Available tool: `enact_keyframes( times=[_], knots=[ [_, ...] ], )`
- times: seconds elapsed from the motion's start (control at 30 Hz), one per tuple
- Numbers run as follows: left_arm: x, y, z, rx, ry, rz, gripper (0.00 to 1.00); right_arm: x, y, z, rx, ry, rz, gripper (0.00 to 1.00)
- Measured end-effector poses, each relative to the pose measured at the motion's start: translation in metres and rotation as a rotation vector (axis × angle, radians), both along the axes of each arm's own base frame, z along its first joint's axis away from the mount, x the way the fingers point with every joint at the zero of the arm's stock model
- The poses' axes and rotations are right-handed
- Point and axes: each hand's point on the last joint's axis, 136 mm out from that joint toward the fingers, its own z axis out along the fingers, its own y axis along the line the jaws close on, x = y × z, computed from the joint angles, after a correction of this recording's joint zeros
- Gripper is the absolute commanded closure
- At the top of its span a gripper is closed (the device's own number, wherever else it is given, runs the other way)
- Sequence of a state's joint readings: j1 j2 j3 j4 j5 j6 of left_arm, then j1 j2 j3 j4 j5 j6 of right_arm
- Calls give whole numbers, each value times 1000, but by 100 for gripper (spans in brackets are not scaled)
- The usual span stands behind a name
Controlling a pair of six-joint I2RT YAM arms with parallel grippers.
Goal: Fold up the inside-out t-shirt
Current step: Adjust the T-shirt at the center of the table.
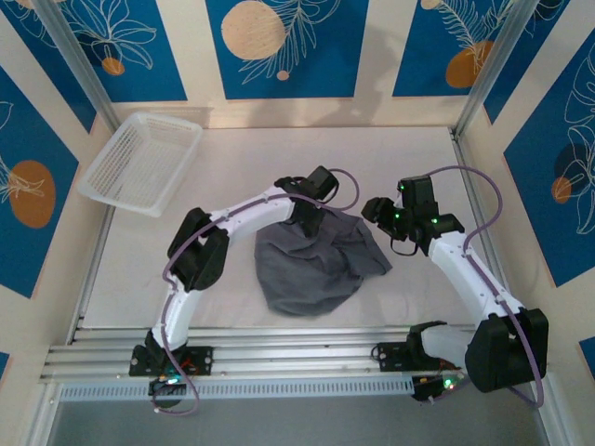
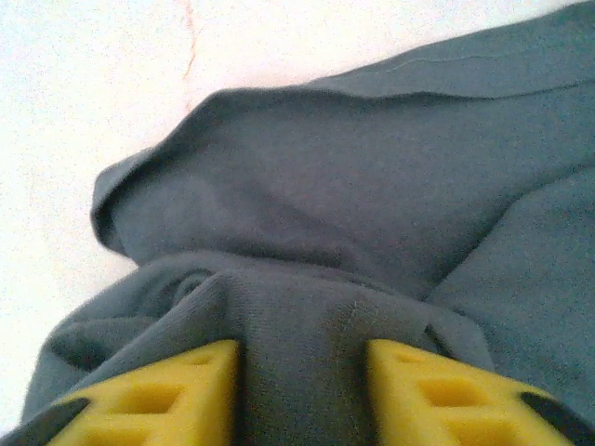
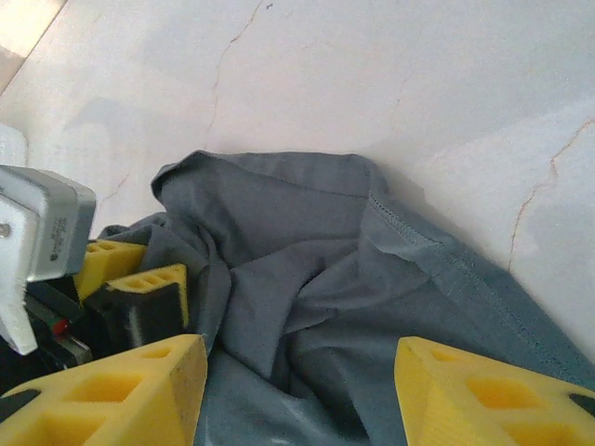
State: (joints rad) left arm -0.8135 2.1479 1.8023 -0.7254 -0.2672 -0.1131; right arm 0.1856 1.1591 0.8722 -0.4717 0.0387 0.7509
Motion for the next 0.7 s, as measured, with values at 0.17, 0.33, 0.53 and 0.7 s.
enact_keyframes(
  times=[0.17,0.33,0.53,0.7],
  knots=[
    [0,0,5,-15,0,-13,100,0,3,2,14,-5,12,44],
    [-14,3,51,-264,60,3,100,3,20,11,32,-63,100,43],
    [-25,23,174,-791,50,35,100,-2,89,47,62,-276,403,42],
    [-49,14,222,-1027,112,-19,100,-13,134,77,40,-492,622,42]
  ],
)
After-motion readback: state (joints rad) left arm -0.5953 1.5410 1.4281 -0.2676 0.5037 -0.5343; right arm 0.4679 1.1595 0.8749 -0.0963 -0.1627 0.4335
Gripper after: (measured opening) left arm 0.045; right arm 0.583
